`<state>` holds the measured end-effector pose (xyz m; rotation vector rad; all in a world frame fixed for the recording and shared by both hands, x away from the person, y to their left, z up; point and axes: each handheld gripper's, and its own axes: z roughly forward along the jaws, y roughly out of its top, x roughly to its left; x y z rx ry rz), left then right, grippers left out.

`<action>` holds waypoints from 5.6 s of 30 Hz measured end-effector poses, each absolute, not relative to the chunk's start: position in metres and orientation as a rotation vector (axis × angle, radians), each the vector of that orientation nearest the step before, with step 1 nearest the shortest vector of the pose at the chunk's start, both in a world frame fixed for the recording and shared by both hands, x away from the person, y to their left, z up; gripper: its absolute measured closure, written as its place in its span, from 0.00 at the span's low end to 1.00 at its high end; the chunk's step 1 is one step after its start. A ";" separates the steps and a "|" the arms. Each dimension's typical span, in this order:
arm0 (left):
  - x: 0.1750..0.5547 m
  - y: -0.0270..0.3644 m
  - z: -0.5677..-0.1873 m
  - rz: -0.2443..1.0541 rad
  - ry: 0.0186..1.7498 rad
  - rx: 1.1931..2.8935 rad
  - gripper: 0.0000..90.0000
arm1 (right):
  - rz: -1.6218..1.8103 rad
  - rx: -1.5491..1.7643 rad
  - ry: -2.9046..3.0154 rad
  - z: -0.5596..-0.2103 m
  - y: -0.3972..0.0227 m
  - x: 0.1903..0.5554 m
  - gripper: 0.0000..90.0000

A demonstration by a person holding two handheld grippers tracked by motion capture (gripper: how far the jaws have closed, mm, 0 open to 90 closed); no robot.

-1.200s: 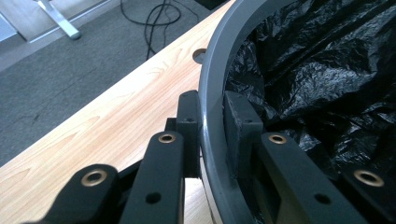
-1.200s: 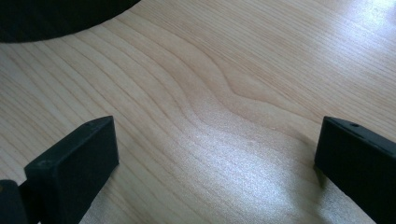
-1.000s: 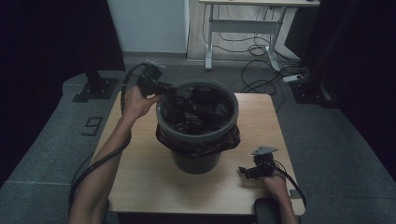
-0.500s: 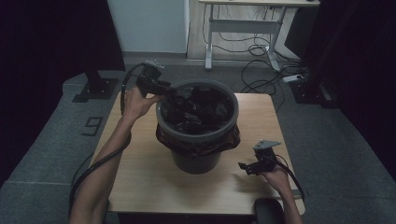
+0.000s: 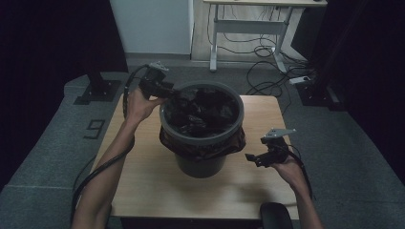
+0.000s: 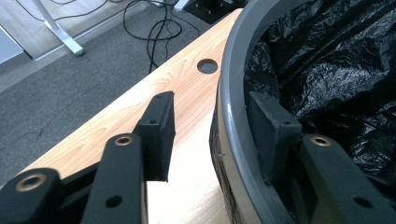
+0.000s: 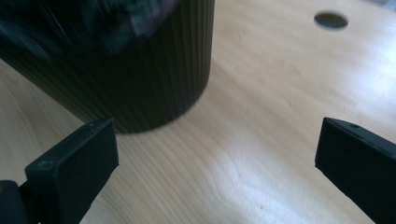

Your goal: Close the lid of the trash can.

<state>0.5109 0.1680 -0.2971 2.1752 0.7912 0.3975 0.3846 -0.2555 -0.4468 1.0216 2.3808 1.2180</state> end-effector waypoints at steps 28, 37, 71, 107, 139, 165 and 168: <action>0.518 0.173 -0.301 0.324 0.867 2.151 0.43 | 1.292 0.904 2.368 -0.318 -0.240 0.402 0.00; 0.518 0.172 -0.300 0.331 0.866 2.156 0.42 | 1.302 0.864 2.342 -0.278 -0.223 0.403 0.00; 0.519 0.174 -0.302 0.296 0.884 2.137 0.39 | 1.441 0.642 2.425 -0.324 -0.155 0.404 0.23; 0.524 0.175 -0.303 0.234 0.878 2.149 0.40 | 1.412 0.399 2.503 -0.320 -0.173 0.438 0.30; 0.526 0.175 -0.304 0.258 0.849 2.143 0.28 | 1.397 0.662 2.585 -0.310 -0.161 0.423 0.11; 0.487 0.228 -0.283 0.328 0.797 2.110 0.00 | 1.241 0.884 2.402 -0.281 -0.209 0.434 0.00; 0.483 0.236 -0.284 0.335 0.804 2.105 0.00 | 1.242 0.894 2.387 -0.281 -0.214 0.433 0.00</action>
